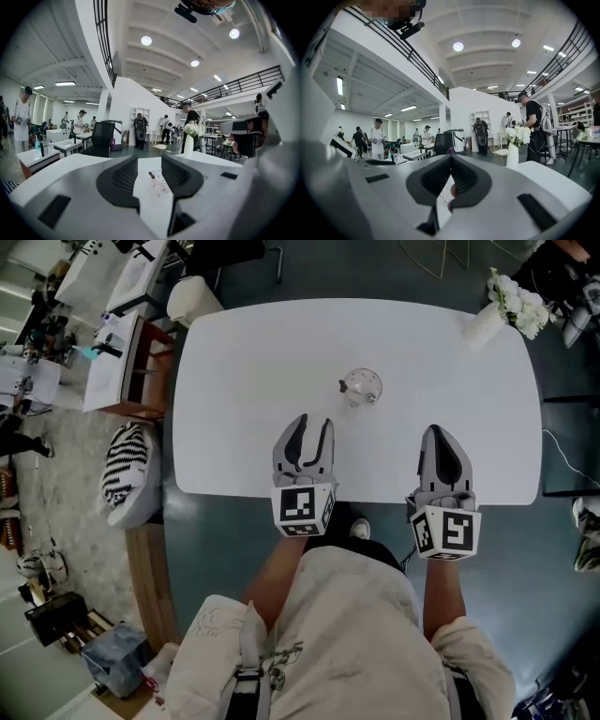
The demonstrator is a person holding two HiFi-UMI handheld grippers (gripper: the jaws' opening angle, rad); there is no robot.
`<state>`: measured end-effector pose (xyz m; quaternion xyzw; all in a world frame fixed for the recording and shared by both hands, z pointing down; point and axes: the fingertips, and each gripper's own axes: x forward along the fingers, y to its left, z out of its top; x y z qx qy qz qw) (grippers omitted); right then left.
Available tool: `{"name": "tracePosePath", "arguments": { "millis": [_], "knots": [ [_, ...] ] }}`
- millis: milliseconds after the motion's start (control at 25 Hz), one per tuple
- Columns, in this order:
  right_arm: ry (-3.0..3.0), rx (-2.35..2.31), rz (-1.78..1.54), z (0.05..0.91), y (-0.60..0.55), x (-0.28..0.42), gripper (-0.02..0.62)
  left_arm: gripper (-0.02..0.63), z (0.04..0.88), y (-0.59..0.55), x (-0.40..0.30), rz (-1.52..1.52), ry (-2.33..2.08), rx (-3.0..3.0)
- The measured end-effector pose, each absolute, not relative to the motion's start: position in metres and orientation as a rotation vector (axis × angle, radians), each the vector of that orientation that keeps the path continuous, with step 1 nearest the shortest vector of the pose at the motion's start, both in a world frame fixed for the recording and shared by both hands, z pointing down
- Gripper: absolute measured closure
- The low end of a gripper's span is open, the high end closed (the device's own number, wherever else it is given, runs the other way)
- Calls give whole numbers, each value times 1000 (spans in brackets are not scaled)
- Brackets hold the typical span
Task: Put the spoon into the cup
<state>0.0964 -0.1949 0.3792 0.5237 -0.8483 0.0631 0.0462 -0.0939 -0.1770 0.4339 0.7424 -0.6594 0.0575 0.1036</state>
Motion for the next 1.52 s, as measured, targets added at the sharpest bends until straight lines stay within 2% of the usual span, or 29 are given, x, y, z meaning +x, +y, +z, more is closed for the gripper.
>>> {"name": "tracePosePath", "arguments": {
  "millis": [840, 1240, 1320, 1520],
  "knots": [
    [-2797, 1565, -80, 289, -99, 86, 607, 456, 286, -33, -124, 82, -2265, 2301],
    [-2818, 1555, -114, 280, -80, 86, 607, 460, 273, -12, -123, 79, -2299, 2304],
    [-2818, 1556, -119, 279, -79, 88, 607, 481, 273, -10, -123, 66, -2304, 2295],
    [-2823, 1557, -132, 277, -80, 88, 607, 583, 272, -12, -123, 67, -2325, 2286]
  ]
}}
